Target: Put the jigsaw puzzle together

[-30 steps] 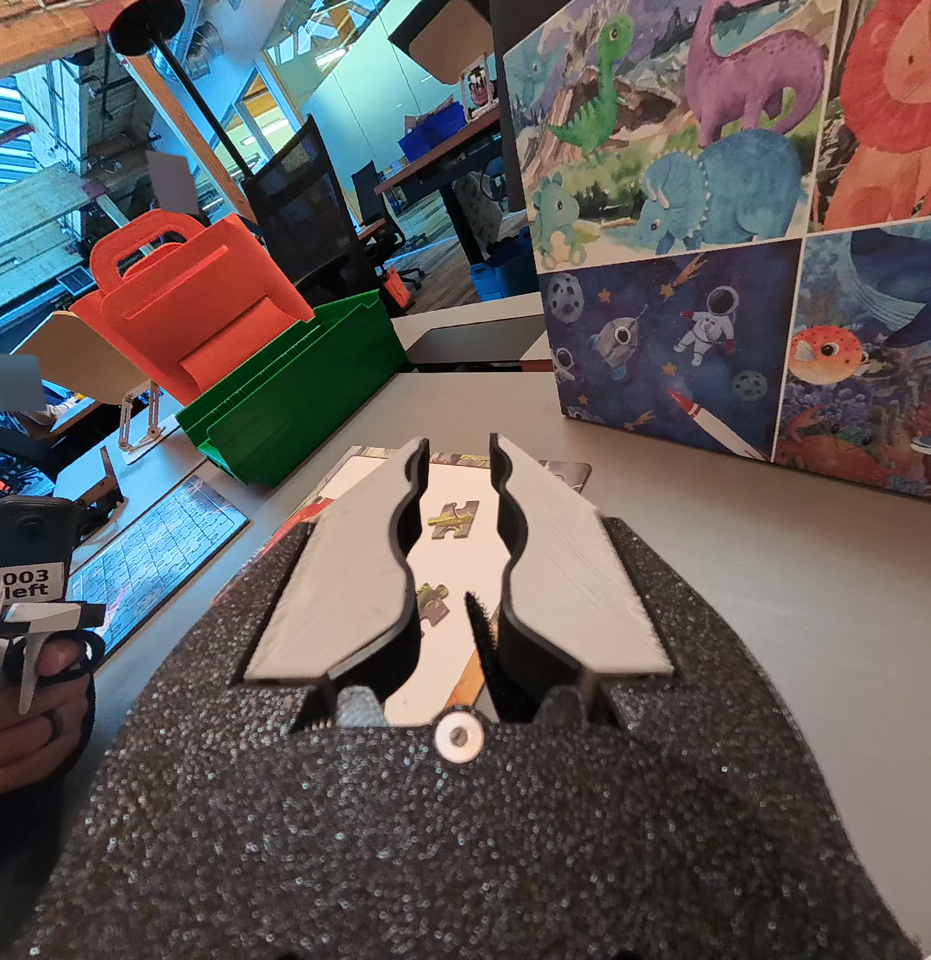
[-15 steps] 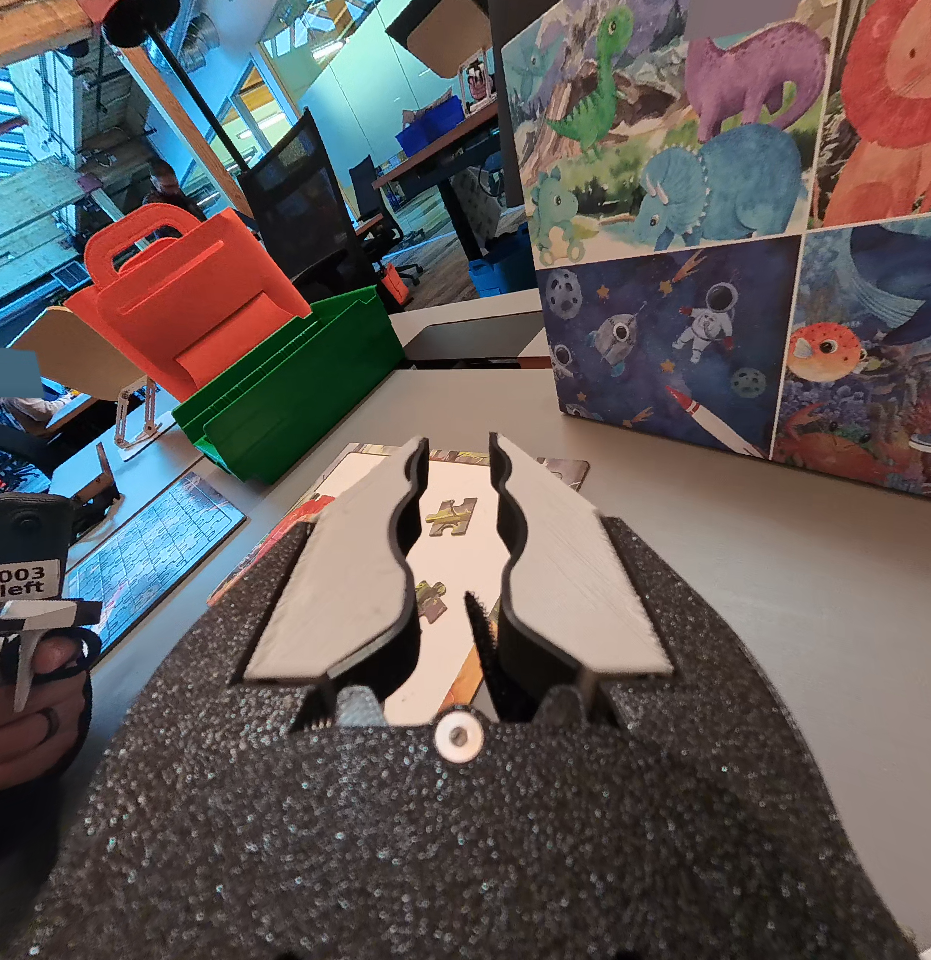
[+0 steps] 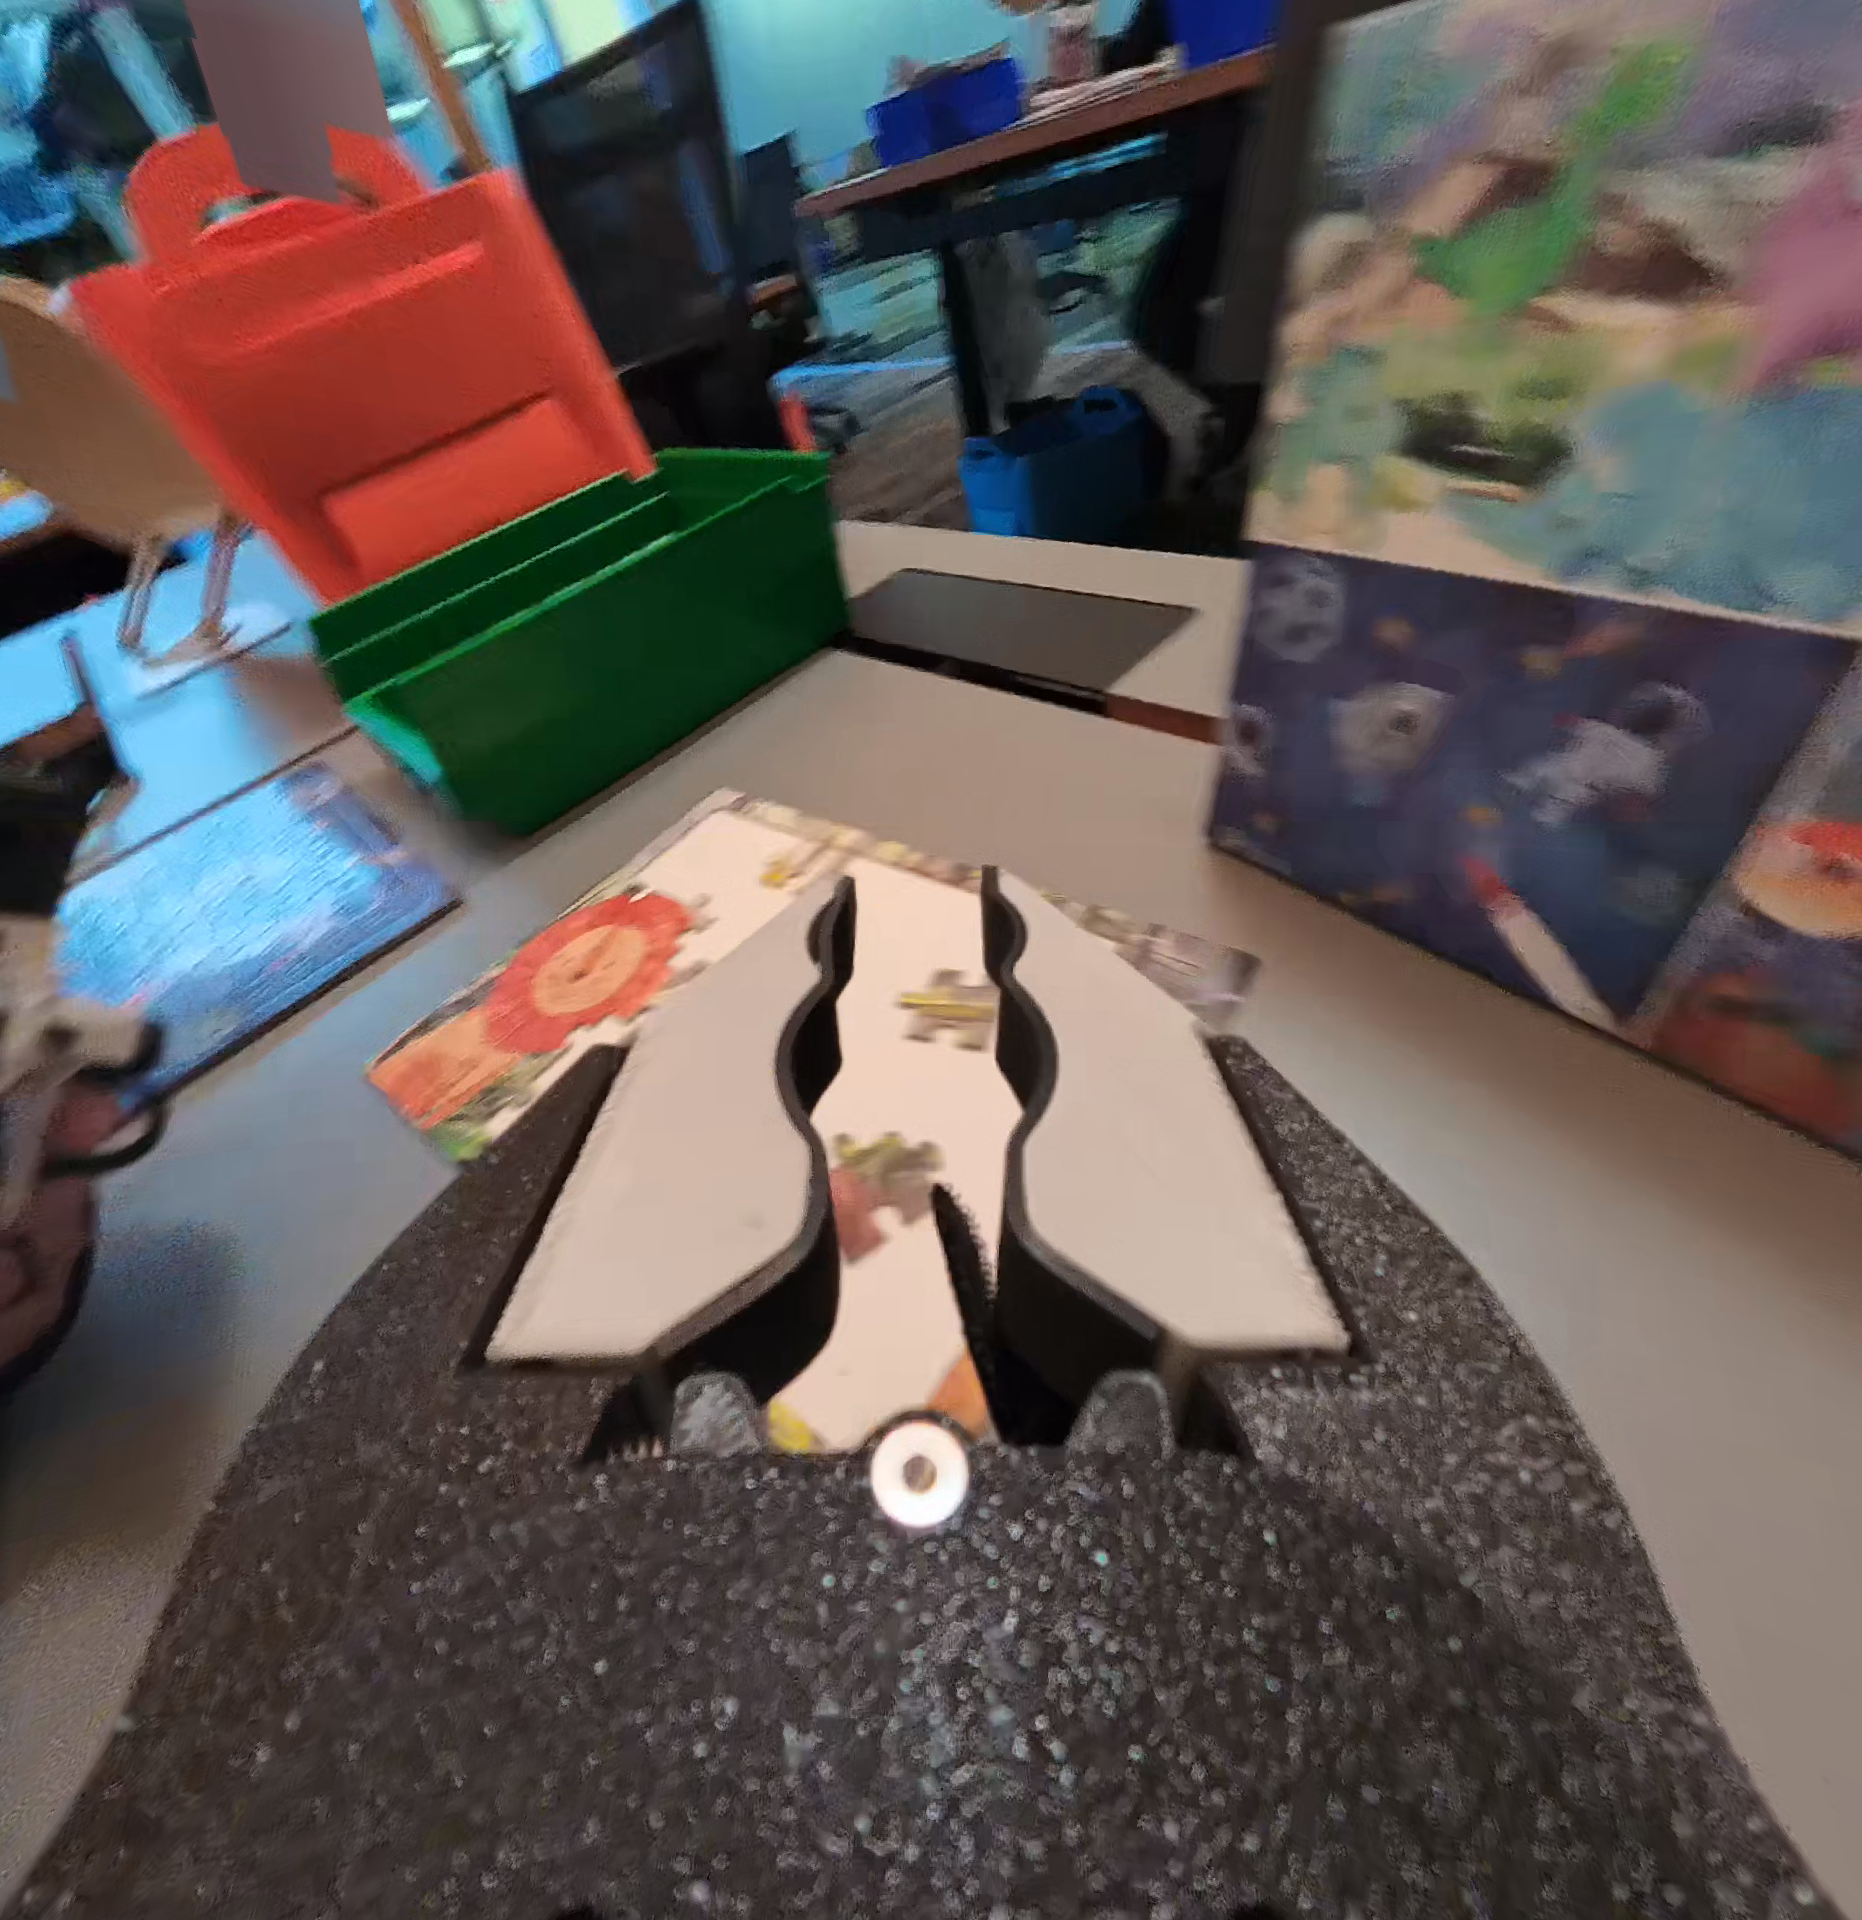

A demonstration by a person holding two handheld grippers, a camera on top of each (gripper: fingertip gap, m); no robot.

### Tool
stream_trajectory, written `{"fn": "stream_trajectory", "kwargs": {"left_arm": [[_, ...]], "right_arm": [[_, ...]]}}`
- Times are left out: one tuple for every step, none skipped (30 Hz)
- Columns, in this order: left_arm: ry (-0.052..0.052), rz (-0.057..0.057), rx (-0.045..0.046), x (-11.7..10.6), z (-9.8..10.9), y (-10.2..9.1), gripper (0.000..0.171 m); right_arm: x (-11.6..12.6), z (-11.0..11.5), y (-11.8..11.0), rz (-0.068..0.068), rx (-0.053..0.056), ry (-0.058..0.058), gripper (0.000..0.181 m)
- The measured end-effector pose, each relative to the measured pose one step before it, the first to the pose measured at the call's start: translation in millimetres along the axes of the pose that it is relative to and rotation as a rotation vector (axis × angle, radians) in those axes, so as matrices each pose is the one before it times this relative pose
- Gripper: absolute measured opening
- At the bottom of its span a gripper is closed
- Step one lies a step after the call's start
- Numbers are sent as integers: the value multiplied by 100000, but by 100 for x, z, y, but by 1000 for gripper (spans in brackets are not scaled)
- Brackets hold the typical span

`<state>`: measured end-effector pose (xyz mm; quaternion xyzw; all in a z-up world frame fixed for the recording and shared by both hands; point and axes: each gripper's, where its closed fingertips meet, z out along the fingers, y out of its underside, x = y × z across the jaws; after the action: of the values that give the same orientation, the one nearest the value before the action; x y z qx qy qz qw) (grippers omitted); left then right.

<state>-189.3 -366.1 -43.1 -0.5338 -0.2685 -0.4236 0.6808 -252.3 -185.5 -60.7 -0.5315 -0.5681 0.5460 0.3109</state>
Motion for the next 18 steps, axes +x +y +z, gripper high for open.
{"fn": "stream_trajectory", "kwargs": {"left_arm": [[-1672, -531, 2419, -365, -245, -446, 1], [-1658, -803, 2671, -395, -247, -478, 1], [-1546, -1018, 2702, -404, -250, -476, 0], [-1180, -1066, 2557, -344, -239, -464, 0], [-654, -898, 2359, -230, -205, -432, 0], [-43, -611, 2178, -102, -169, -402, 0], [600, -327, 1949, 49, -134, -369, 0], [782, 21, 1470, 134, -88, -273, 0], [528, 367, 872, 108, -38, -175, 0], [310, 399, 415, 80, -3, -73, 0], [60, 208, -37, 4, 27, 26, 0], [-222, 39, -330, -57, 30, 65, 0], [-182, -136, -175, -60, 12, 51, 0], [254, -265, 157, 13, -10, -26, 0], [698, -284, 397, 95, -27, -73, 0], [421, -180, 325, 60, -21, -56, 0], [54, -126, 66, -1, -2, -1, 0], [371, -326, -319, 39, 36, 70, 0]], "right_arm": [[-2354, 540, 194, -3643, -2669, -7475, 24], [-2900, 767, 407, -2229, -3490, -10927, 23], [-3037, 974, 427, 982, -3206, -12973, 22], [-2924, 1045, 252, 4505, -1537, -14229, 21], [-2366, 1080, 169, 6864, -339, -13079, 21], [-1683, 1047, 159, 7072, 408, -10388, 23], [-1098, 944, 290, 5800, -142, -7592, 24], [-535, 874, 479, 3929, -1332, -4219, 25], [-54, 788, 554, 1933, -2015, -905, 25], [266, 745, 794, -256, -3825, 1822, 26], [-68, 674, 823, -2298, -4369, 584, 25], [-298, 486, 430, -2561, -2456, -305, 22], [-139, 208, -120, -2041, 483, 697, 17], [61, -65, -600, -1142, 3706, 1417, 14], [217, -199, -652, 494, 4169, 1205, 12], [241, -264, -503, 1985, 3156, 450, 8], [152, -246, -328, 2953, 2129, -579, 6], [-7, -185, -218, 2844, 1399, -1335, 5]]}}
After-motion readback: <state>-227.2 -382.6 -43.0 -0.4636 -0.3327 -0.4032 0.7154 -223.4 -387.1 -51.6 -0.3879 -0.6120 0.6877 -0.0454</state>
